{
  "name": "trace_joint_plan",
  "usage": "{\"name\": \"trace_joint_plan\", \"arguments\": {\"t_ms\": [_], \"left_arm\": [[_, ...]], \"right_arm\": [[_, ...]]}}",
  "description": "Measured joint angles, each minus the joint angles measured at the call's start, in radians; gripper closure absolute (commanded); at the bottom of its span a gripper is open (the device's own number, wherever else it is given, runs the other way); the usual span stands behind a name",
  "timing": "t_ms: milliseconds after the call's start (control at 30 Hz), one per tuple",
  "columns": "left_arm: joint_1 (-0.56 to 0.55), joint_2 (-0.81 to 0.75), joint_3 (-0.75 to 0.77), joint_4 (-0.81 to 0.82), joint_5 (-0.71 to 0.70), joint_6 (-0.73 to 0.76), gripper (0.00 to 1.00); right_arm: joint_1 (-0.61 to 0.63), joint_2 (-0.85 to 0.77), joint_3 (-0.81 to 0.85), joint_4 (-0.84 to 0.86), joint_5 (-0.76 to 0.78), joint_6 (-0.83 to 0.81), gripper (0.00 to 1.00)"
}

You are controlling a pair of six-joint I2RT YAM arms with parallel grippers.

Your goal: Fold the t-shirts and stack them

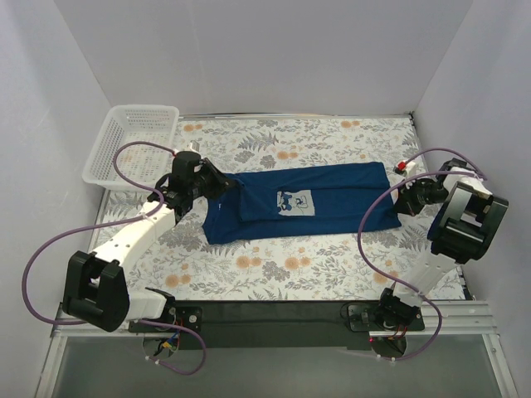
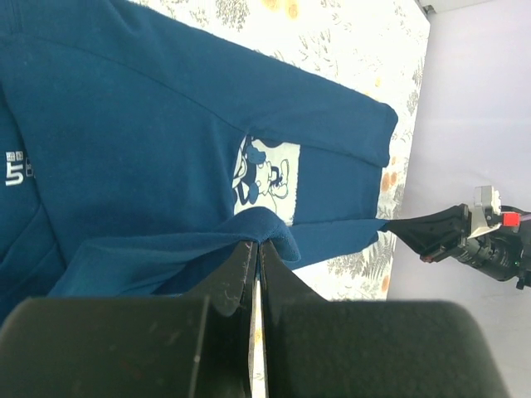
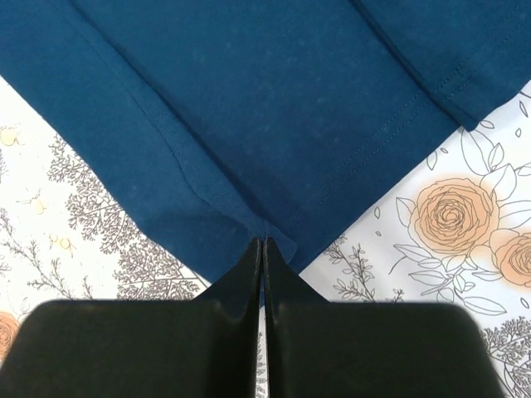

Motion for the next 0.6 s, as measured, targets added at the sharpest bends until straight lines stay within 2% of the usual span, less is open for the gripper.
{"name": "trace_joint_plan", "arguments": {"t_ms": [233,600], "left_arm": [[0.008,0.024,0.013,0.020,-0.015,0.030,1.00],[0.012,0.192,0.126,0.040,0.010,0.119,1.00]], "right_arm": [[0.013,0.024,0.008,0.051,0.019,0.063,0.99],[0.018,0.043,0.012,0.092,0.041,0.116,0.99]]}}
